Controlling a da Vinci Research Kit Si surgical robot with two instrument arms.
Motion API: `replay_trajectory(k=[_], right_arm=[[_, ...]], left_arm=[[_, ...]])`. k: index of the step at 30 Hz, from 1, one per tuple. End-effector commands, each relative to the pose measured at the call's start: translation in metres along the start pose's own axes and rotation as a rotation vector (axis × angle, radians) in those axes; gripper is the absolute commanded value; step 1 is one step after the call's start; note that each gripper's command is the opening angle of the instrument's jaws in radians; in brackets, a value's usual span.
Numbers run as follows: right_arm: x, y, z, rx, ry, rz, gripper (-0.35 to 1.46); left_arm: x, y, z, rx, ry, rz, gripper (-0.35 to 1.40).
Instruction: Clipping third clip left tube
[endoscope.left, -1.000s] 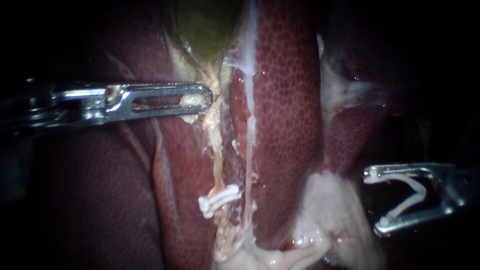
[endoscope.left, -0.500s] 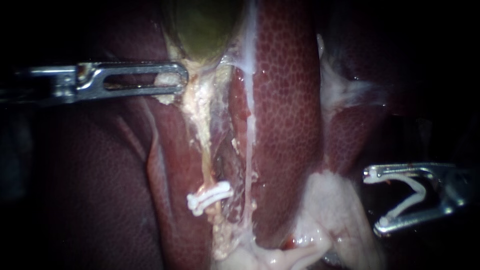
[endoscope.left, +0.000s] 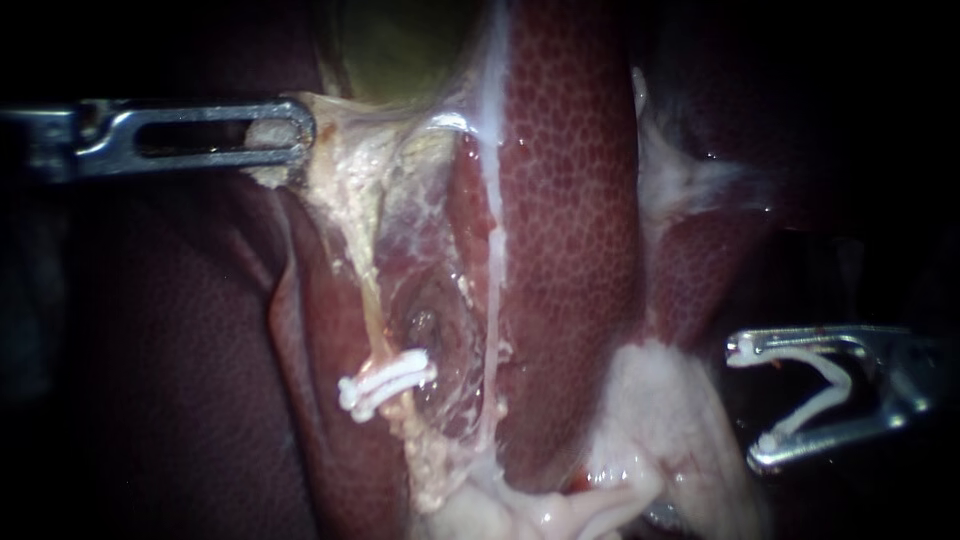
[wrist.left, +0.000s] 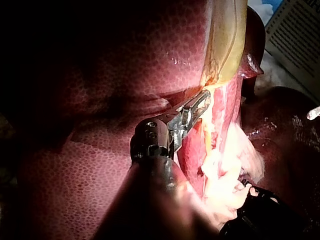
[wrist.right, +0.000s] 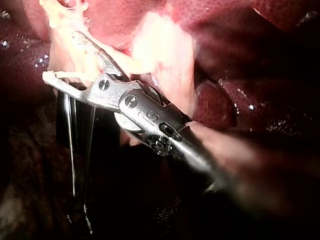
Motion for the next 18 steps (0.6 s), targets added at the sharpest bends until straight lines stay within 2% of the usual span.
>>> replay_trajectory(k=[1,9,18], right_arm=[[0.0,0.0,0.0,0.0,0.0,0.0,0.6],[-0.0001,0.0004,0.0005,-0.004,0.003,0.001,0.6],[-0.001,0.0023,0.0034,-0.026,0.019,0.001,0.6]], left_arm=[[0.0,0.0,0.0,0.001,0.0,0.0,-0.15],[0.0001,0.0,0.0,0.0,-0.001,0.001,-0.15],[0.0001,-0.0001,-0.0001,0.0,-0.001,0.001,-0.15]])
